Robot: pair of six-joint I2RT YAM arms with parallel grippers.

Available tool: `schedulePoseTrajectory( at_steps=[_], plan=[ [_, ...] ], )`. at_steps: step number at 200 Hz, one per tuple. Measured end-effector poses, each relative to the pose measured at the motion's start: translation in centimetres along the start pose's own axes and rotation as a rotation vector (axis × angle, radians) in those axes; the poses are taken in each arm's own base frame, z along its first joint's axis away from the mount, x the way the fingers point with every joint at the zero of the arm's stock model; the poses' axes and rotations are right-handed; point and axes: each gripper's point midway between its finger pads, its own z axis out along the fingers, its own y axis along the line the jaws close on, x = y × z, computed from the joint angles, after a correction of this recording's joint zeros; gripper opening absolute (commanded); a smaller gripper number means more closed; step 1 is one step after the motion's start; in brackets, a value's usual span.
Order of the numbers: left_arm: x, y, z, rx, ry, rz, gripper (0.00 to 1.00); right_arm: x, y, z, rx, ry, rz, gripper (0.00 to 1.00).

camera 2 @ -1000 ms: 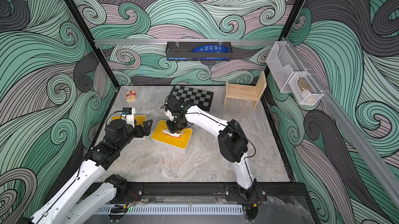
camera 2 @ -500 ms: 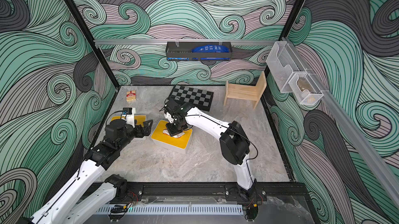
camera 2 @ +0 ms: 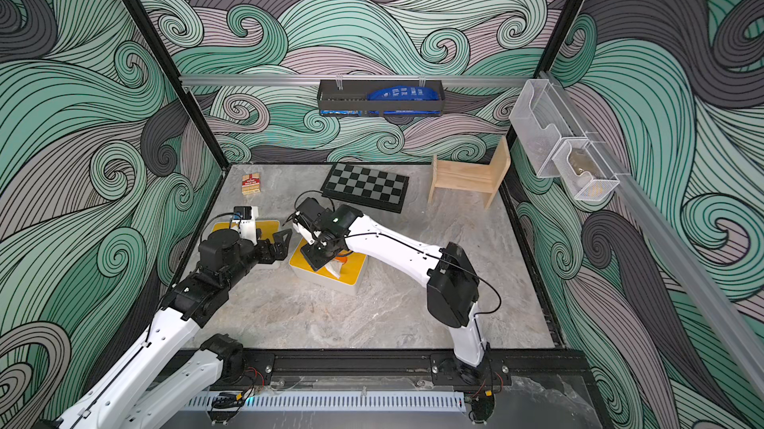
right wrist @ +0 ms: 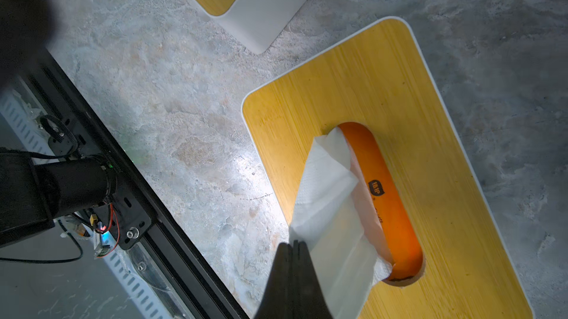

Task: Put the tissue paper into the tissue box
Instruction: Pull the paper towel from the tissue box, then adjust the tissue box at the center of the board.

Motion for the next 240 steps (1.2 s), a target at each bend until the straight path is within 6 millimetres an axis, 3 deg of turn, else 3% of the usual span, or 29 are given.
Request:
schedulePoseTrajectory(
  at_steps=[45,68,93,123,137,165,197,240],
  plan=[
    [-0.1,0.1,-0.2,-0.001,-0.014,-0.001,0.99,-0.5,0.9,-1.4,0.020,-0.042,-0.049,0.35],
    [0.1,0.0,-0.2,0.005,-0.014,-0.002,0.99,-1.8,0.7,-4.1,0.039,-0.122,-0.052,0.52],
    [0.4,-0.6,0.0,0.046,-0.005,-0.024,0.99,-2.6,0.5,-8.4,0.043,-0.253,-0.039,0.74],
    [1.2,-2.2,0.6,0.140,0.022,-0.104,0.99,-0.4,-0.2,-12.0,0.017,-0.386,0.013,0.99],
    [2.1,-2.9,1.0,0.188,0.048,-0.152,0.99,1.4,-0.9,-12.6,0.002,-0.444,0.036,1.00],
    [4.2,-4.0,2.1,0.258,0.120,-0.236,0.99,6.0,-2.7,-11.9,-0.028,-0.547,0.087,1.00],
    [5.5,-4.3,3.0,0.273,0.163,-0.288,0.99,10.8,-4.1,-9.2,-0.081,-0.664,0.124,1.00],
    [6.2,-4.0,3.7,0.267,0.163,-0.310,0.99,14.1,-4.6,-5.3,-0.147,-0.761,0.111,1.00]
  ],
)
